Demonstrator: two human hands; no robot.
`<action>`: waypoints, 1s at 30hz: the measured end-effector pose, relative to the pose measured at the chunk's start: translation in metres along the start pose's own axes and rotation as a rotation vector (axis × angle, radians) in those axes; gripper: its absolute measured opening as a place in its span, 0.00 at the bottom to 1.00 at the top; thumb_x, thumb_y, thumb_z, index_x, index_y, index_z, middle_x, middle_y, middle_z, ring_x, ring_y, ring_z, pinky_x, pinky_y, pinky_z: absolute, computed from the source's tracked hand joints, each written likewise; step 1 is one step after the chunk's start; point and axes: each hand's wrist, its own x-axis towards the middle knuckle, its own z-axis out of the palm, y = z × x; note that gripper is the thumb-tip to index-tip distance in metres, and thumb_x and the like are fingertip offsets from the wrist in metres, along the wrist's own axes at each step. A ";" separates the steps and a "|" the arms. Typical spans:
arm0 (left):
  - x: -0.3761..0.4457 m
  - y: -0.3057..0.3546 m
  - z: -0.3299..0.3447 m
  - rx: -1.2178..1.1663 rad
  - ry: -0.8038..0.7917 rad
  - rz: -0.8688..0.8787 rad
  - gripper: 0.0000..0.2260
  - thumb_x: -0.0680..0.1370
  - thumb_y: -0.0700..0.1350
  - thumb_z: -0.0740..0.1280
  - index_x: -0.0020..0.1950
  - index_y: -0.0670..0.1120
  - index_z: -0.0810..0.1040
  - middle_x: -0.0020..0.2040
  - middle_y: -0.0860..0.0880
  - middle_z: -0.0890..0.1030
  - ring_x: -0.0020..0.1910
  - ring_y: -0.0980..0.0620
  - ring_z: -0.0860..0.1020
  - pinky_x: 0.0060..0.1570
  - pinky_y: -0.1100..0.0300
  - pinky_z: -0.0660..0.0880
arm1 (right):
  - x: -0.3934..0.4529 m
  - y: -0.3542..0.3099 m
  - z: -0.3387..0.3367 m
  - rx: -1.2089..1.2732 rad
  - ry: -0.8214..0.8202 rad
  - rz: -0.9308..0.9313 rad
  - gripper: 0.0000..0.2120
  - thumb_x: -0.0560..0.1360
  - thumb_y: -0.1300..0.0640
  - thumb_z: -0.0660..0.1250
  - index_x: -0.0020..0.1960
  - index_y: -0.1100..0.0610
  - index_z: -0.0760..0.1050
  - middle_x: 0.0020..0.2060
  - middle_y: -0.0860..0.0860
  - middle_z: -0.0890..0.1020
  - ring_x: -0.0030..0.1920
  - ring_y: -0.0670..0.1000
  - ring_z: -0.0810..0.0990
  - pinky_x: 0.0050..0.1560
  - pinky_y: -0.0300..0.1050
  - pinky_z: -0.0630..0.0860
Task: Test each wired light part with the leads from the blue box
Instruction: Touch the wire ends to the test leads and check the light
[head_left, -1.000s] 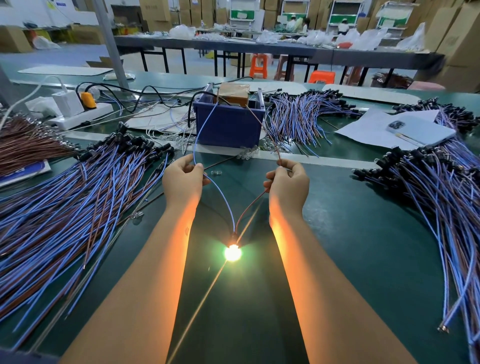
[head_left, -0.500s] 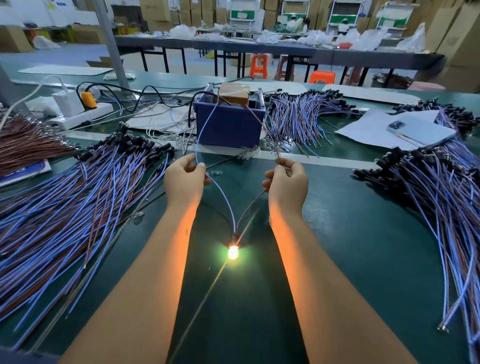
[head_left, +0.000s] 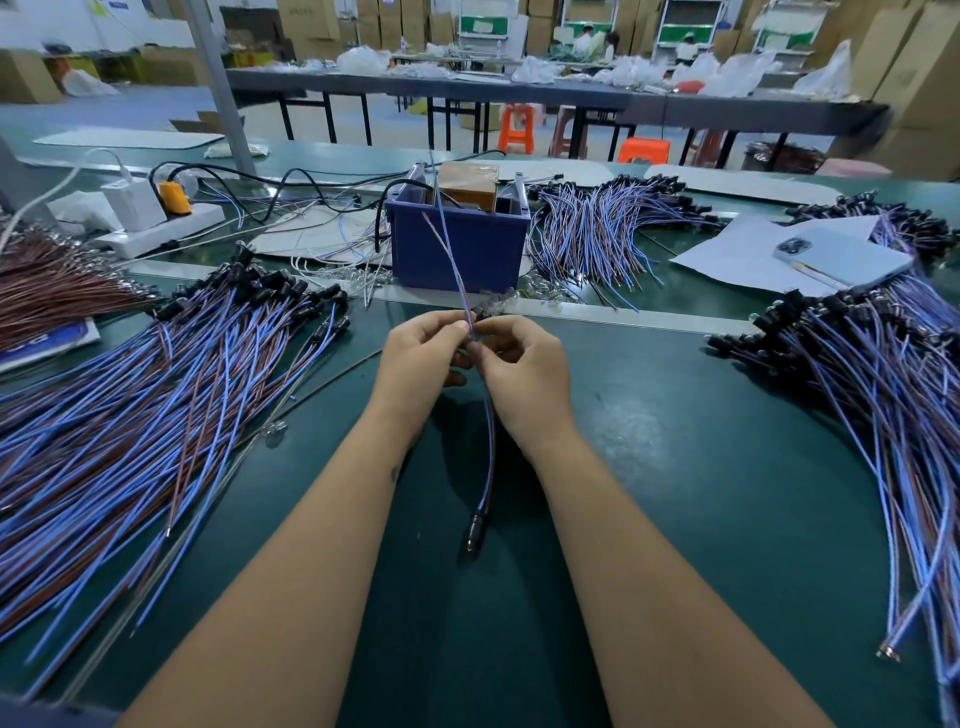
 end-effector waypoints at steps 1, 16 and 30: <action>0.001 -0.001 -0.001 -0.016 0.000 -0.017 0.06 0.80 0.40 0.65 0.48 0.47 0.81 0.36 0.52 0.81 0.31 0.59 0.77 0.32 0.67 0.74 | 0.000 0.000 0.001 0.019 -0.021 0.006 0.07 0.72 0.67 0.71 0.45 0.56 0.80 0.35 0.49 0.82 0.36 0.45 0.79 0.41 0.39 0.78; 0.009 -0.005 -0.012 -0.430 0.190 -0.089 0.06 0.77 0.34 0.67 0.41 0.41 0.75 0.32 0.49 0.81 0.29 0.58 0.79 0.33 0.68 0.77 | -0.002 -0.001 -0.004 0.382 -0.162 0.071 0.08 0.80 0.61 0.64 0.55 0.57 0.81 0.35 0.48 0.82 0.32 0.43 0.77 0.37 0.37 0.76; -0.036 0.006 0.052 0.635 -0.204 0.683 0.01 0.73 0.41 0.71 0.42 0.44 0.80 0.38 0.48 0.79 0.38 0.48 0.77 0.39 0.49 0.75 | 0.016 0.000 -0.059 0.303 0.249 0.325 0.16 0.84 0.57 0.53 0.39 0.56 0.69 0.24 0.51 0.70 0.20 0.44 0.67 0.24 0.38 0.63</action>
